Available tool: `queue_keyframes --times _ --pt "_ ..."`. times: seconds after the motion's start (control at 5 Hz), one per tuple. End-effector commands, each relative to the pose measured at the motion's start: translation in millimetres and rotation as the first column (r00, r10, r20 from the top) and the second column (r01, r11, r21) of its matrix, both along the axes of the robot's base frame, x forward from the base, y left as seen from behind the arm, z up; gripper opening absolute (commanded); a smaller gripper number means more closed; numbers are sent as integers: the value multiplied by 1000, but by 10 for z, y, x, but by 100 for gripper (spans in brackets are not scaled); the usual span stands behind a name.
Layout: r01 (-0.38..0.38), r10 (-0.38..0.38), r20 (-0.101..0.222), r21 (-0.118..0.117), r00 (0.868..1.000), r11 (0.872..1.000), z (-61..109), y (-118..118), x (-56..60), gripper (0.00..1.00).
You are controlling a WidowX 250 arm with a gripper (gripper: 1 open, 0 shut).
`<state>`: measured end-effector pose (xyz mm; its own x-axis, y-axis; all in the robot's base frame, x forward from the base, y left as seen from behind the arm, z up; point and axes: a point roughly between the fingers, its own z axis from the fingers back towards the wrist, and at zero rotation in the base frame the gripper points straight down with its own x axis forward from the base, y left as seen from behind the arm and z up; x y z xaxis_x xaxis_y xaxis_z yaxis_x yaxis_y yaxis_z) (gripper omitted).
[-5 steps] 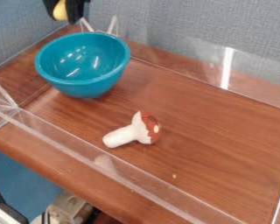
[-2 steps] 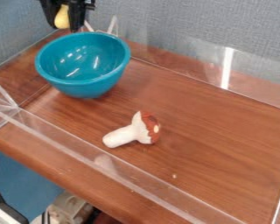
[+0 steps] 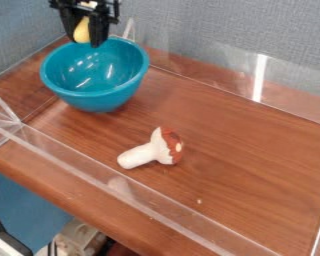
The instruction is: Put the yellow object in the blue bowl
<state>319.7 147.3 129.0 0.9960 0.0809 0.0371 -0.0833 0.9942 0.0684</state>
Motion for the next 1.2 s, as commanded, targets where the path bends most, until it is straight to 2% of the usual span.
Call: queue_keyframes --times 0.0,0.2,0.8,1.0 --pt "63 -65 65 32 996 998 172 -38 69 0" --pt "96 -98 55 32 994 995 89 -43 103 0" --pt "19 -20 29 33 999 999 -89 -12 75 0" --pt "-52 52 22 35 998 998 -94 84 73 100"
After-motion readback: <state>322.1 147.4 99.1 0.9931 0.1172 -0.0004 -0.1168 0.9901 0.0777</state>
